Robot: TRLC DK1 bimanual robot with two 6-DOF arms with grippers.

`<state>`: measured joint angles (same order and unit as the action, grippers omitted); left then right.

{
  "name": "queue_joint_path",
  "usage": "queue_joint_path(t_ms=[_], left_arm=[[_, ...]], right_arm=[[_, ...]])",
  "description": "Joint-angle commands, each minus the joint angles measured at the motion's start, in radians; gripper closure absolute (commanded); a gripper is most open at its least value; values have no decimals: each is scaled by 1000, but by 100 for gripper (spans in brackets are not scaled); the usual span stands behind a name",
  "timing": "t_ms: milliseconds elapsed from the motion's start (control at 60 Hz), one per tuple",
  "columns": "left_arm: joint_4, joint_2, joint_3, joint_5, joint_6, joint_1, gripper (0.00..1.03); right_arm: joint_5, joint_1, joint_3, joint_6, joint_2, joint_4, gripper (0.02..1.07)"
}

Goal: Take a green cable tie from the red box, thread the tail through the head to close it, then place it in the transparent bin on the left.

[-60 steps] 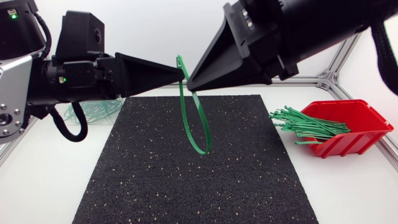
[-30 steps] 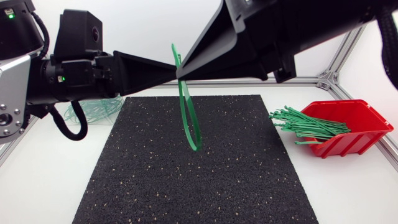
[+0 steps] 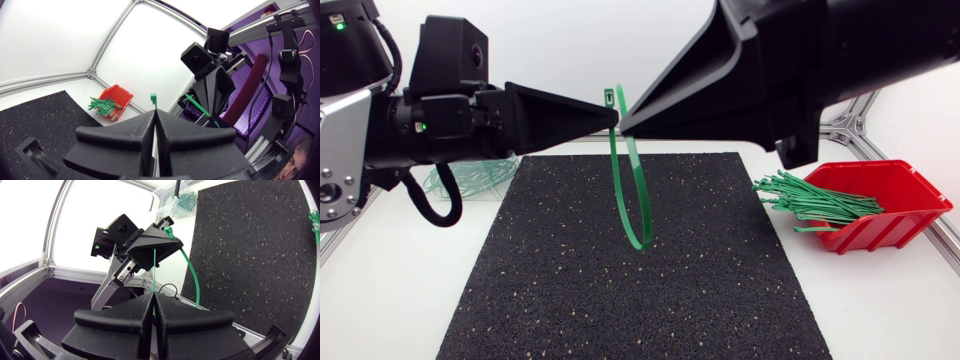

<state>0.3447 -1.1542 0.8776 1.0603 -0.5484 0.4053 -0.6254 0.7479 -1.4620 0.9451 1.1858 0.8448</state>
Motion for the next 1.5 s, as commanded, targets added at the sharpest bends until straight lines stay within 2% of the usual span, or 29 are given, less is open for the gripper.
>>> queue_joint_path(t_ms=[0, 450, 950, 1483], left_arm=[[25, -15, 14, -3, -19, 9, 100], [23, -2, 37, -33, -47, 35, 100], [11, 42, 32, -83, -87, 73, 100], [27, 70, 4, -138, -88, 104, 100]], right_arm=[[-30, -13, 34, 78, -12, -4, 102], [-39, -9, 55, 244, -60, -96, 102], [-28, 22, 84, 290, -86, -122, 102], [-57, 1, 131, 511, -117, -181, 102]])
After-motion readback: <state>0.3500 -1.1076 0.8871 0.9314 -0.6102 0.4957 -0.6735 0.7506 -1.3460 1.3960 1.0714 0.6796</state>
